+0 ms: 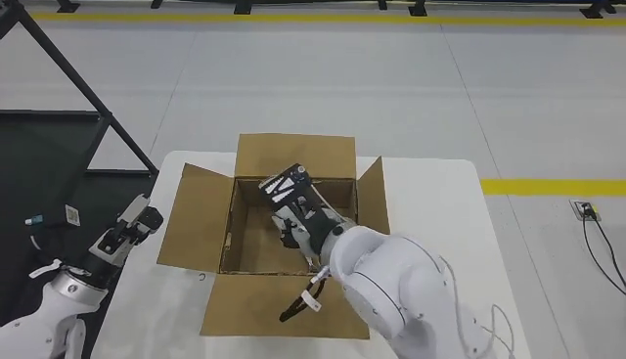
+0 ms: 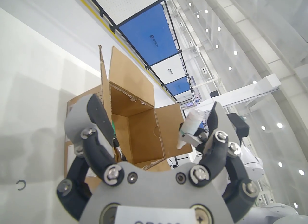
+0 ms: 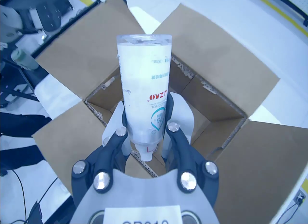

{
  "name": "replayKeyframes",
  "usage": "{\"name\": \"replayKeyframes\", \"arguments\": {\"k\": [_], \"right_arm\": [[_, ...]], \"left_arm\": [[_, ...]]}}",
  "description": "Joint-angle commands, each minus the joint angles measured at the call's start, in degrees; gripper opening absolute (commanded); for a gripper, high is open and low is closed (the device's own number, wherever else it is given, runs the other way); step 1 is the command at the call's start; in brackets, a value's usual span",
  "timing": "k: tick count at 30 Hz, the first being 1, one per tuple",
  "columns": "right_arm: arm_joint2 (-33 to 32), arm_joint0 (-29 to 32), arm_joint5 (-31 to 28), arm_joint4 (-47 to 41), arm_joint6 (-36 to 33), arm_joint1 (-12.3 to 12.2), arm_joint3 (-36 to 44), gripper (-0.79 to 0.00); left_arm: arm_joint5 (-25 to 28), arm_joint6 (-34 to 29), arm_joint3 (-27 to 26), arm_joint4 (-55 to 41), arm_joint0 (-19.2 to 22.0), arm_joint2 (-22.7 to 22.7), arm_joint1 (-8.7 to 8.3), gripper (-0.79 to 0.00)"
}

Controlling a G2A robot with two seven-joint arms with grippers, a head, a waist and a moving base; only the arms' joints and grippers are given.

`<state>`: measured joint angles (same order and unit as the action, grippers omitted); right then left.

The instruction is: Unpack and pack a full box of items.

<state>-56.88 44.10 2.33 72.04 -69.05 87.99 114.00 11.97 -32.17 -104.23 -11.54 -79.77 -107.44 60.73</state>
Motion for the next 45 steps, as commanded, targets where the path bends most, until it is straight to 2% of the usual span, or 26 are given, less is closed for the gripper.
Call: {"name": "replayKeyframes", "arguments": {"k": [1,5,9,13,17,21,24,26,29,33,45], "right_arm": [[-2.9,2.6,0.6,1.2,-0.9,-0.5,6.8,-0.785],[-9.3,10.0,1.9,5.2,-2.0,-1.5,20.6,-0.785],[-16.7,12.6,2.5,6.5,0.7,-2.1,20.6,-0.785],[-24.8,17.3,3.7,7.3,-2.0,-2.7,20.6,-0.785],[-34.6,24.6,4.4,1.9,-3.5,-3.2,20.6,-0.785],[-43.9,34.5,3.8,-5.4,-4.4,-3.5,20.6,-0.785],[-47.9,41.1,4.0,-9.6,-3.9,-3.6,20.4,-0.785],[-49.5,43.5,3.7,-10.9,-3.0,-3.7,17.1,-0.785],[-49.3,42.8,3.0,-11.8,-2.2,-4.0,10.7,-0.785],[-49.0,38.5,2.1,-12.4,-1.7,-4.6,2.8,-0.785],[-47.6,27.7,3.7,-4.3,-6.5,-6.5,-10.0,-0.785]], "left_arm": [[0.8,0.0,0.0,-0.1,-0.1,-0.6,-0.06,0.0],[2.4,-0.9,0.1,-0.3,-0.1,-1.8,-0.24,0.0],[3.4,-2.3,0.2,0.1,0.4,-2.3,-0.48,0.0],[3.4,-2.3,0.2,0.1,0.4,-2.3,-0.48,0.0],[3.4,-2.3,0.2,0.1,0.4,-2.3,-0.48,0.0],[3.4,-2.3,0.2,0.1,0.4,-2.3,-0.48,0.0],[3.4,-2.3,0.2,0.1,0.4,-2.3,-0.48,0.0],[3.4,-2.3,0.2,0.1,0.4,-2.3,-0.48,0.0],[3.4,-2.3,0.2,0.1,0.4,-2.3,-0.48,0.0],[3.4,-2.3,0.2,0.1,0.4,-2.3,-0.48,0.0],[3.4,-2.3,0.2,0.1,0.4,-2.3,-0.48,0.0]]}}
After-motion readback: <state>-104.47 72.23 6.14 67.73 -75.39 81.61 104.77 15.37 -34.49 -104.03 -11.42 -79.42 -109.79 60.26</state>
